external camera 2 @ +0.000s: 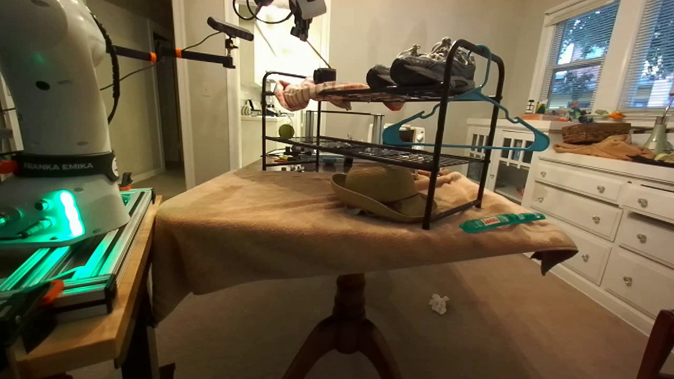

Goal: Put the yellow pencil in the brown mug.

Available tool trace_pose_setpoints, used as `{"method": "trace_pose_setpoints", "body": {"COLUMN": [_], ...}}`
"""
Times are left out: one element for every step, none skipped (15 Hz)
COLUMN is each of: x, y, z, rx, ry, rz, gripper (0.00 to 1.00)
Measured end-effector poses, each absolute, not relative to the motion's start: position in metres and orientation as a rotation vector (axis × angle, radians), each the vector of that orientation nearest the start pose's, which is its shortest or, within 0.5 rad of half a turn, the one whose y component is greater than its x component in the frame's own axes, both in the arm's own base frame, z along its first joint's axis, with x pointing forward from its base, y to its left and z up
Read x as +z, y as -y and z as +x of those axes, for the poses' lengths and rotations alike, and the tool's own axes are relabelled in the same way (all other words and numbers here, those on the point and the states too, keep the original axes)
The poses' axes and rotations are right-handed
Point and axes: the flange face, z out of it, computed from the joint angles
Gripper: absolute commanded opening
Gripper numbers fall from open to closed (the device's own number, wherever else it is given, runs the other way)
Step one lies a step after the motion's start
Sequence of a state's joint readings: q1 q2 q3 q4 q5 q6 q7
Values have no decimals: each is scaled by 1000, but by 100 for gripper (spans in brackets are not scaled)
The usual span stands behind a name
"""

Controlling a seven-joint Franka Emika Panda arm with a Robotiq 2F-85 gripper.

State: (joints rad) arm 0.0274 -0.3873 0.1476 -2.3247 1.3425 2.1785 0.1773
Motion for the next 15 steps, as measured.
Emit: {"method": "trace_pose_setpoints", "body": {"x": [536, 536, 537, 538, 539, 539, 538, 538, 536, 535, 533, 531, 528, 526, 523], "y": [-125, -125, -125, -125, -125, -125, -125, -125, -124, -124, -124, -124, -125, -125, -125], "z": [454, 455, 456, 457, 458, 458, 458, 459, 459, 460, 461, 462, 463, 464, 465], "rx": [-14, -8, -1, 4, 10, 16, 22, 29, 38, 45, 52, 60, 66, 72, 77], "ry": [-711, -719, -730, -739, -748, -758, -768, -779, -790, -799, -807, -815, -820, -826, -830], "rz": [-1882, -1882, -1880, -1879, -1878, -1878, -1881, -1884, -1885, -1885, -1885, -1884, -1883, -1883, -1884], "gripper": [2, 2, 2, 2, 2, 2, 2, 2, 2, 2, 2, 2, 2, 2, 2]}}
